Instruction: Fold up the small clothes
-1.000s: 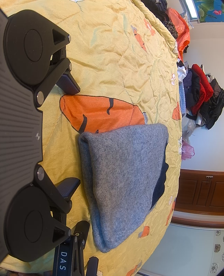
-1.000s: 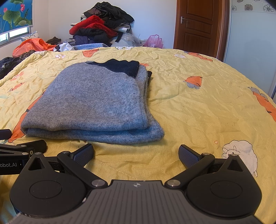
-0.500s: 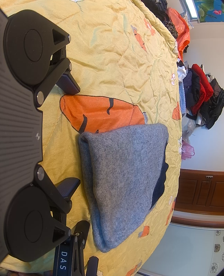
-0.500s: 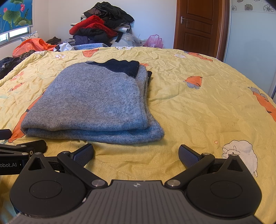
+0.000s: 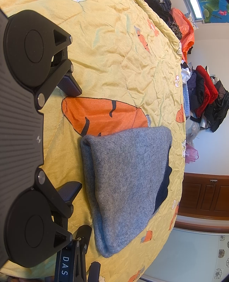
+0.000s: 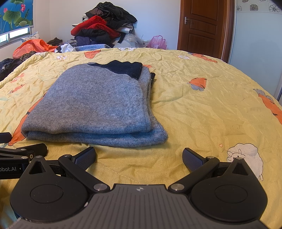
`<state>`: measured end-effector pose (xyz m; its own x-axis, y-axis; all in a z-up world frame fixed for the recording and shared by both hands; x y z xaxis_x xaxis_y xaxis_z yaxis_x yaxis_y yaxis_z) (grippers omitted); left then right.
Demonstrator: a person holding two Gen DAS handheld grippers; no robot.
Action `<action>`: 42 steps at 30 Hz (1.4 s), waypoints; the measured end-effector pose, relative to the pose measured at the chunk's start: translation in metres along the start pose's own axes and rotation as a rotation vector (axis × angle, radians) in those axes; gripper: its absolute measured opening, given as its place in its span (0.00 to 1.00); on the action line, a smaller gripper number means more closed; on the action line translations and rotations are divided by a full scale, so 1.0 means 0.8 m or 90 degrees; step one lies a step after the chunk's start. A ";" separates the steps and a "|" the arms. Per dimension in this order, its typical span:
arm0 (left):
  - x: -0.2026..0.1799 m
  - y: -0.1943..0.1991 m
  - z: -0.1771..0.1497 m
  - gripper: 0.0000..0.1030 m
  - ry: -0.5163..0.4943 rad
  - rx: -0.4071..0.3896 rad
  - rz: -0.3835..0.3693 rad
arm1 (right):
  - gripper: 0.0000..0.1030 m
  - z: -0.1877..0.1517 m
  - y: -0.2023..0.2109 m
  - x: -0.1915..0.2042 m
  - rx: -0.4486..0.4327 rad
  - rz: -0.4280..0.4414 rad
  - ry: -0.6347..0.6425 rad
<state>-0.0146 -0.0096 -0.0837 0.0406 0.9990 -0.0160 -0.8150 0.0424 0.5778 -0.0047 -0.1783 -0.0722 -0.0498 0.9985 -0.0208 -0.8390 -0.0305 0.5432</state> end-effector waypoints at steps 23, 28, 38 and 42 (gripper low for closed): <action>-0.001 -0.001 0.001 1.00 0.002 0.002 0.008 | 1.00 0.000 0.000 0.000 0.000 0.000 0.000; -0.004 -0.002 0.001 1.00 -0.001 0.003 0.011 | 1.00 0.000 0.000 0.000 0.000 0.000 0.000; -0.004 0.001 -0.001 1.00 -0.012 -0.015 0.015 | 1.00 0.000 0.000 0.000 0.000 0.000 0.000; -0.003 0.001 -0.001 1.00 0.011 -0.016 0.026 | 1.00 0.000 0.000 0.000 0.000 0.000 0.000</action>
<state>-0.0156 -0.0118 -0.0840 -0.0033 1.0000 -0.0074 -0.8301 0.0014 0.5576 -0.0049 -0.1785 -0.0720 -0.0498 0.9985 -0.0210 -0.8391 -0.0304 0.5431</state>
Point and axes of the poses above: each gripper's, at about its wrist camera, not at the fingertips, and y roughly against the way its jaws point, x to its left, z to its top, the point moved 9 cm from there along -y, roughly the way its jaws point, and after that the axes turned 6 degrees about -x, right-handed, at the moved point
